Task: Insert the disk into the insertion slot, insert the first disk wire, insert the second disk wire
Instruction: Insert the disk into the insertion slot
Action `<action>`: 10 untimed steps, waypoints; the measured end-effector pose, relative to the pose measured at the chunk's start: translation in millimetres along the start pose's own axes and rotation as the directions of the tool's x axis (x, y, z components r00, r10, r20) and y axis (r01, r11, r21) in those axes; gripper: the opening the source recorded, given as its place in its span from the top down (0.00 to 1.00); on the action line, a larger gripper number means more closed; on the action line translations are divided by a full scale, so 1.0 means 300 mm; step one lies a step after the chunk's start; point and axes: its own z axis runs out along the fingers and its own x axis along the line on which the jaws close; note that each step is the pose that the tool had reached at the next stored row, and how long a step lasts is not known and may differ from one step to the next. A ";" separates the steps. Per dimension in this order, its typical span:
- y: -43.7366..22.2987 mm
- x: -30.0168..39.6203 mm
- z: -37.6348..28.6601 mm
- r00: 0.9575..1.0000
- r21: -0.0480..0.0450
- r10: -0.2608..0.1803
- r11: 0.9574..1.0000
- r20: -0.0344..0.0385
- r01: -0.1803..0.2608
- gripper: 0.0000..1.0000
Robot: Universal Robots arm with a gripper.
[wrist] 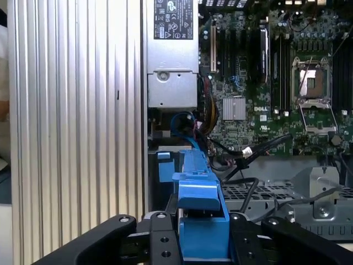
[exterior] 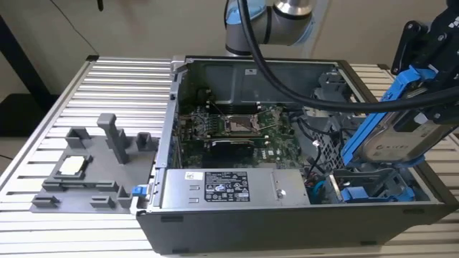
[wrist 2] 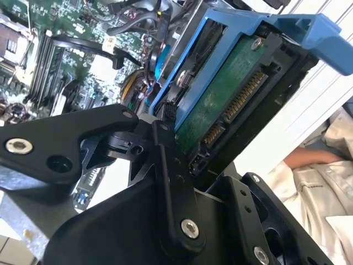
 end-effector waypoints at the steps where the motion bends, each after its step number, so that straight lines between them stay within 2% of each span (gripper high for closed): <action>1: 0.000 0.000 0.005 1.000 0.000 0.000 1.000 0.001 0.000 0.67; 5: -0.005 0.001 0.022 1.000 0.000 -0.001 1.000 0.006 0.001 0.67; 10: -0.014 0.001 0.032 1.000 -0.004 -0.001 1.000 0.006 0.001 0.67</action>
